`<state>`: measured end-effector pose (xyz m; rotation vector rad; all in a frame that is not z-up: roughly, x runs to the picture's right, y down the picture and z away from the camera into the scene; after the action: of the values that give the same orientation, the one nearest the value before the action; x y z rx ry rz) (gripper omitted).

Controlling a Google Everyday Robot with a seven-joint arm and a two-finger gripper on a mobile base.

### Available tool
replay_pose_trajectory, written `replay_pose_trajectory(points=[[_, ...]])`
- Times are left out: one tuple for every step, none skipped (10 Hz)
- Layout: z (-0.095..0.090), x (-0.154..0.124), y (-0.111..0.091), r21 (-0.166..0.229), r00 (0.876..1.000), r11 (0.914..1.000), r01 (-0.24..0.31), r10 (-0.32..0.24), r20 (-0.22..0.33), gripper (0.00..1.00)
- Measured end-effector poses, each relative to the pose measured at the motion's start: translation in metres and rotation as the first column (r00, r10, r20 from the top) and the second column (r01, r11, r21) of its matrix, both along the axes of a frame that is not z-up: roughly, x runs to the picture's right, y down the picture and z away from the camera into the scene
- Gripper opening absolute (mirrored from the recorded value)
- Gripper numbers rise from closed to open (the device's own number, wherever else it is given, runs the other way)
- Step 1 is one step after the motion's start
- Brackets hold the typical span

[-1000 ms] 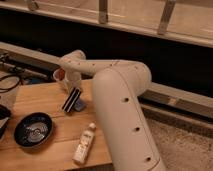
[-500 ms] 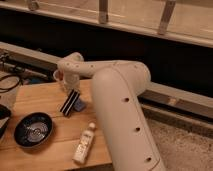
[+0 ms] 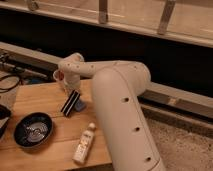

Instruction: Place the eraser on the white sponge

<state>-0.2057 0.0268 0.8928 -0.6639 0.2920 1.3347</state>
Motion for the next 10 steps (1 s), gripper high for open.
replay_pose_trajectory(points=[[0.0, 0.002, -0.005, -0.012, 1.0, 0.9998, 0.018, -0.018, -0.004, 0.0], [0.001, 0.012, -0.017, -0.03, 0.999, 0.9984, 0.049, -0.05, -0.021, 0.0], [0.0, 0.019, -0.023, -0.046, 0.998, 0.997, 0.062, -0.064, -0.026, 0.0], [-0.002, 0.024, -0.029, -0.063, 0.996, 0.9949, 0.078, -0.08, -0.028, 0.0], [-0.003, 0.027, -0.034, -0.079, 0.995, 0.992, 0.098, -0.1, -0.021, 0.01], [-0.004, 0.027, -0.035, -0.089, 0.995, 0.9907, 0.102, -0.104, -0.012, 0.05], [-0.002, 0.03, -0.035, -0.098, 0.995, 0.9903, 0.098, -0.1, -0.009, 0.14], [0.0, 0.031, -0.032, -0.094, 0.996, 0.9915, 0.09, -0.093, -0.019, 0.23], [0.004, 0.025, -0.023, -0.079, 0.996, 0.9937, 0.079, -0.081, -0.021, 0.35], [0.004, 0.019, -0.015, -0.078, 0.996, 0.9936, 0.081, -0.083, -0.018, 0.43]])
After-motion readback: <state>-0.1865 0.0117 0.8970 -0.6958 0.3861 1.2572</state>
